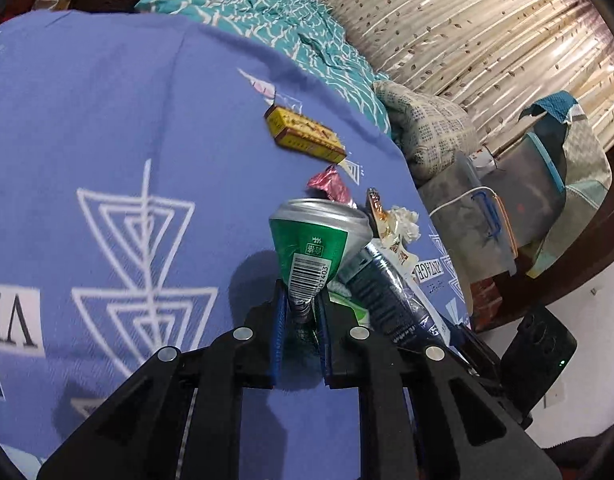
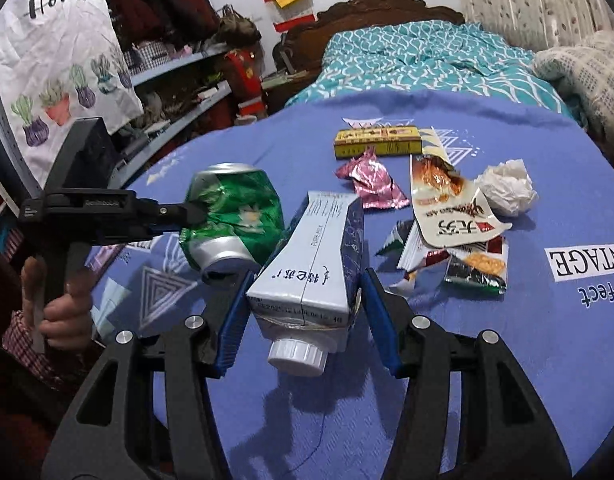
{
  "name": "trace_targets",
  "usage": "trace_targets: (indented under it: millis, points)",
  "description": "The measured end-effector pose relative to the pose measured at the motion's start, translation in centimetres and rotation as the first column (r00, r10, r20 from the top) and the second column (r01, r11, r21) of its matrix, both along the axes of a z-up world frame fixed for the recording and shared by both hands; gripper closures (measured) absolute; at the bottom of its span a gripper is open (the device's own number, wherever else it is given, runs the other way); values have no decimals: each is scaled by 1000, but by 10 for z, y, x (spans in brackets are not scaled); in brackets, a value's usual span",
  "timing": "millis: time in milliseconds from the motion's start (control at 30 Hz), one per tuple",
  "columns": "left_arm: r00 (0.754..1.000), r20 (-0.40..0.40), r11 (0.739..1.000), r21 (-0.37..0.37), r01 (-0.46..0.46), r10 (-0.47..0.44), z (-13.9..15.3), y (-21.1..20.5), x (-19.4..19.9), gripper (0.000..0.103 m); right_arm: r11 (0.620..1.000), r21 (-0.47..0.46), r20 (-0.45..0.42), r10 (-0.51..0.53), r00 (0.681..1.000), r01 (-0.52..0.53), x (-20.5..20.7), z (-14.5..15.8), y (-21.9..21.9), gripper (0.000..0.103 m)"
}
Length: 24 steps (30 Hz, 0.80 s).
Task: Collect trash
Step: 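Grasp the white milk carton with the right tool while the left tool grasps the green can, then carry carton and can to the beige bin and release both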
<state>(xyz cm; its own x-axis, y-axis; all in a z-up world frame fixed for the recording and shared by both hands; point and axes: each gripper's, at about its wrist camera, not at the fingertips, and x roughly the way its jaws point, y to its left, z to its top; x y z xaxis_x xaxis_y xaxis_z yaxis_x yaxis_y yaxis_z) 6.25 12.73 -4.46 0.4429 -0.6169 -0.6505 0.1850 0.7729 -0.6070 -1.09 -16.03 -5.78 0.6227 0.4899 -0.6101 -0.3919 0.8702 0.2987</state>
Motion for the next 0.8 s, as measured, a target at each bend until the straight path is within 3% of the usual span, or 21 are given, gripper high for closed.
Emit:
trace_targets:
  millis: [333,400,567,667,800]
  points:
    - [1000,-16,999,-27,-18,17,-8,3,7,88,999,-37,-61,-27,998,25,5,-14,-4,45]
    - [1000,-23,999,-28,-18,17,-9,1,9,80,999,-38,-59,-27,998,24,5,-14,-4,44]
    - [999,-30,1000,-26,-16,15,-11,-3,15,69,999,-48,-62,-20,998,17,9,-16,1,38]
    - [999,-38,999,-27,-22,21,-13,-5,19,55,999,-44,-67,-21,998,18,12,-16,4,38]
    - [999,-40,1000,-18,-18,17,-16,-13,23,57,999,-34,-72,-22,997,19,18,-16,5,37]
